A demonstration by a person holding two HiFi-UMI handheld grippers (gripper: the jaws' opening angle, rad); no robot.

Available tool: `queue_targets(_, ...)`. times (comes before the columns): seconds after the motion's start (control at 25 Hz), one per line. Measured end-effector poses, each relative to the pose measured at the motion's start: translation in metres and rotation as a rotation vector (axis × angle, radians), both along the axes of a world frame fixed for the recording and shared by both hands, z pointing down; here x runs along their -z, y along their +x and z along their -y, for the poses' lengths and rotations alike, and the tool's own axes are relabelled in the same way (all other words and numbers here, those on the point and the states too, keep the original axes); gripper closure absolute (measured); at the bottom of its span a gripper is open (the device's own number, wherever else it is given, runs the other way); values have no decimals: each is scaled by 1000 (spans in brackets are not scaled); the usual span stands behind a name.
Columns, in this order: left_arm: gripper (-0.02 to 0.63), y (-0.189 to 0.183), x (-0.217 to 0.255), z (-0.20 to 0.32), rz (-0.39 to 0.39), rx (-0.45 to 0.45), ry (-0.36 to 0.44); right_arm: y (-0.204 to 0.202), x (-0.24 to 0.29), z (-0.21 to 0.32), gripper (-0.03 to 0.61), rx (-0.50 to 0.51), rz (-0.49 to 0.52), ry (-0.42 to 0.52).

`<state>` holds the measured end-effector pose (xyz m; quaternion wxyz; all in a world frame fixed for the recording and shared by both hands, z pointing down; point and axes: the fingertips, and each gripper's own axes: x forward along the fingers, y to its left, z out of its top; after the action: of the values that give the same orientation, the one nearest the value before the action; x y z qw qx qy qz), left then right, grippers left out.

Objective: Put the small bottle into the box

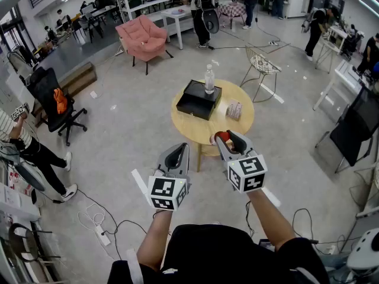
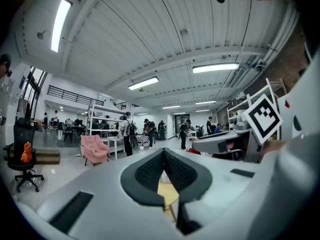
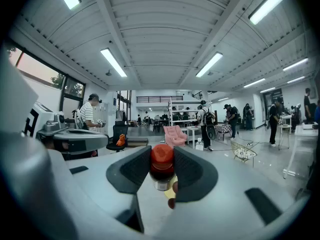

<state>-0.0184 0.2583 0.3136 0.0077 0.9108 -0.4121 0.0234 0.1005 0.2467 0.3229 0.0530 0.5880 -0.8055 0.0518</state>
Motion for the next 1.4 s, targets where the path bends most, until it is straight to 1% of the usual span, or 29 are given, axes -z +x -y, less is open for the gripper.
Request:
queue_targets(0.4, 603, 12, -1, -6, 6, 0, -2, 9, -2, -6, 443, 4, 20, 1)
queue_targets(0.56, 603, 15, 0, -7, 12, 3, -8, 11, -2, -8, 443, 8, 14, -1)
queue_targets(0.8, 603, 18, -10, 3, 18, 15, -26, 12, -10, 5, 443, 25, 10, -9)
queue_targets(1.08, 603, 21, -19, 37, 12, 18, -46, 12, -18, 38, 445, 31, -2, -26)
queue_targets(1.4, 603, 26, -28, 102, 4, 9, -67, 13, -30, 99, 445, 34, -12, -55)
